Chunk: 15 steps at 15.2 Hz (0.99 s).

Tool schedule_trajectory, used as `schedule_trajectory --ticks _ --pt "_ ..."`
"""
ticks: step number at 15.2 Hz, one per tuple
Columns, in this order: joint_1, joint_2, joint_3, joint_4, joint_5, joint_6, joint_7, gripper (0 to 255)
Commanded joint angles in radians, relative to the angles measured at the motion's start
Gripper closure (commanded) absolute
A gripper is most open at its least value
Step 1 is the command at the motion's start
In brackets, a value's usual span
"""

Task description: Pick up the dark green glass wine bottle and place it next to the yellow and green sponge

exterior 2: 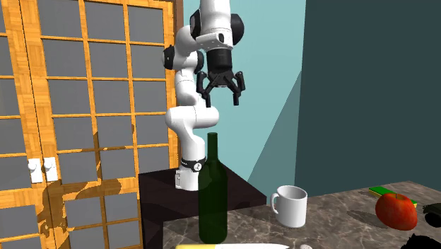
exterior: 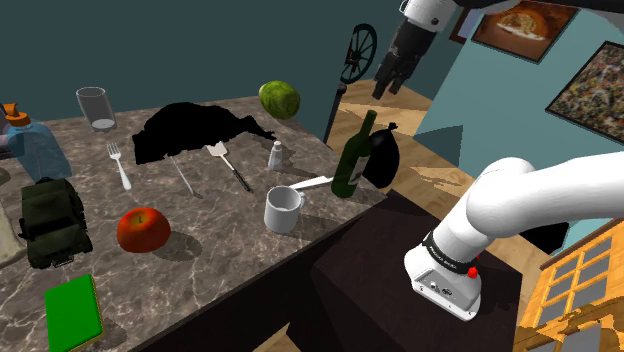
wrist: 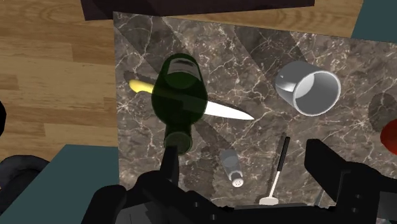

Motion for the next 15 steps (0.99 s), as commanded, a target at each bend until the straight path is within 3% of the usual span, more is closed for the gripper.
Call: schedule_trajectory --ticks 1,5,15 --pt "-0.013 0.021 -0.016 -0.041 -0.021 0.063 -0.02 0" --pt "-0.041 0.087 -0.048 -0.103 -0.06 0.191 -0.053 0" --pt "-0.044 0.132 -0.056 -0.189 -0.066 0.321 -0.057 0"
